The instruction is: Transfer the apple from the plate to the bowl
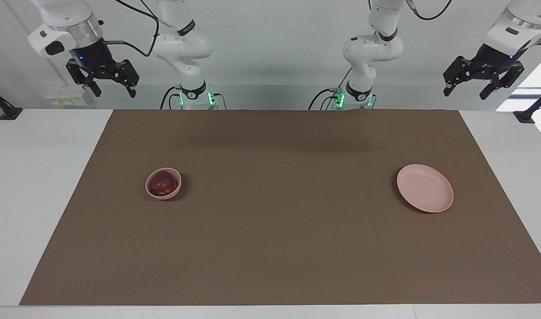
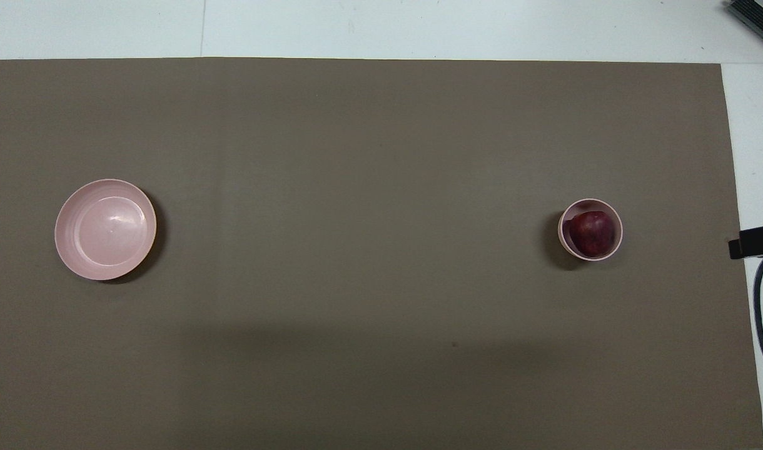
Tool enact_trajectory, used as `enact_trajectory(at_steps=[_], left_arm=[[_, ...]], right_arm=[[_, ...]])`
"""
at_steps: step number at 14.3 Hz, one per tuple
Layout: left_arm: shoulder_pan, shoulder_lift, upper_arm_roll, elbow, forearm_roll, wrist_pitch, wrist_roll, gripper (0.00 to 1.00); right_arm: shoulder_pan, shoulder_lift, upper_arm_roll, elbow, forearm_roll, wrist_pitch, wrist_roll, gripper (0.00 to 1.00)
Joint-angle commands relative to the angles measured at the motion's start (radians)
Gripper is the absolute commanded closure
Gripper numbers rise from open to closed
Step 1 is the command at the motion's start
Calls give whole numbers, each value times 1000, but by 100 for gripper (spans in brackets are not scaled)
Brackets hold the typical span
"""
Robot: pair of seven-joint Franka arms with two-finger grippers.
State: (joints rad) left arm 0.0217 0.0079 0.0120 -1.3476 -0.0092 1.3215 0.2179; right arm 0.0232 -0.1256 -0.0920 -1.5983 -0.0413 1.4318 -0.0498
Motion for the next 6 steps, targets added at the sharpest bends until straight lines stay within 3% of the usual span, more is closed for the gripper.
enact_trajectory(at_steps=[1,6], left_arm=[[4,-19,-3,-16,11,-11,6,0],[6,-19,-3,-19,11,-10,5,0]], right_arm=[[24,-42,9,-51,-46,16,15,0],[26,-42,11,-48,-25,-1,60,0]])
